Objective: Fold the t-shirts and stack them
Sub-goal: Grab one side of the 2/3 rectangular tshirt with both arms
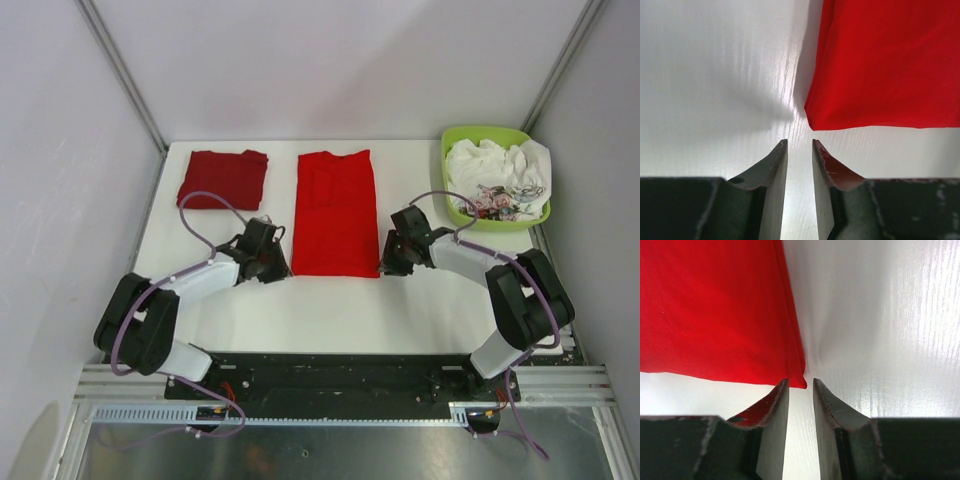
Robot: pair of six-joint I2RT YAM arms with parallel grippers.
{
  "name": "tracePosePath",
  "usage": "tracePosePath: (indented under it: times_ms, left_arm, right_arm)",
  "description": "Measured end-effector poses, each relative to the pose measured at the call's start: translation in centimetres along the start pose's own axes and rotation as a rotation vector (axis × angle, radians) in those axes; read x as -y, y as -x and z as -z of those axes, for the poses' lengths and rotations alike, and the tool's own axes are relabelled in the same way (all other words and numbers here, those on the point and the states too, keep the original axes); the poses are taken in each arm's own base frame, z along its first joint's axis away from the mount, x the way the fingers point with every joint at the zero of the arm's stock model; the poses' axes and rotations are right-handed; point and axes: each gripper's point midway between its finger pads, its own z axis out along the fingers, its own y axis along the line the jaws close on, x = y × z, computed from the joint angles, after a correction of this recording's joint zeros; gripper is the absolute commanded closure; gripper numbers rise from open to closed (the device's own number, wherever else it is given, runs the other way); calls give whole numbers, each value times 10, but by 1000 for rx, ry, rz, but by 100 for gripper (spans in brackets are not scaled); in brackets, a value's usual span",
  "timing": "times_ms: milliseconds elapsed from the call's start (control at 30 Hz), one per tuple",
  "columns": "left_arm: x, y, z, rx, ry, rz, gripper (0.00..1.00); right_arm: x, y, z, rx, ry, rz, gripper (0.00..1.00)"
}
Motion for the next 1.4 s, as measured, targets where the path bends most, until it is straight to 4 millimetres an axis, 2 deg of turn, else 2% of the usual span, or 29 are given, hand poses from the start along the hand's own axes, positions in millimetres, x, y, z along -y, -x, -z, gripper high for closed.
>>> tracePosePath:
  times_ms: [233, 433, 700, 967, 1400]
  left_arm:
    - [5, -2, -1, -16, -22, 9, 67]
    - [6, -6, -16, -49, -20, 18, 68]
    - [14, -4, -20, -45, -58, 33, 68]
    - [13, -5, -19, -41, -70, 37, 68]
    - [16, 1, -19, -35, -96, 51, 67]
  right_arm:
    - [-7, -4, 0, 1, 16, 1, 67]
    - [-12, -5, -2, 3, 27, 10, 67]
    - [-7, -11, -8, -8, 16, 3, 67]
    - [-5, -12, -13, -10, 15, -1, 67]
    - [-5, -11, -16, -4, 14, -7, 81]
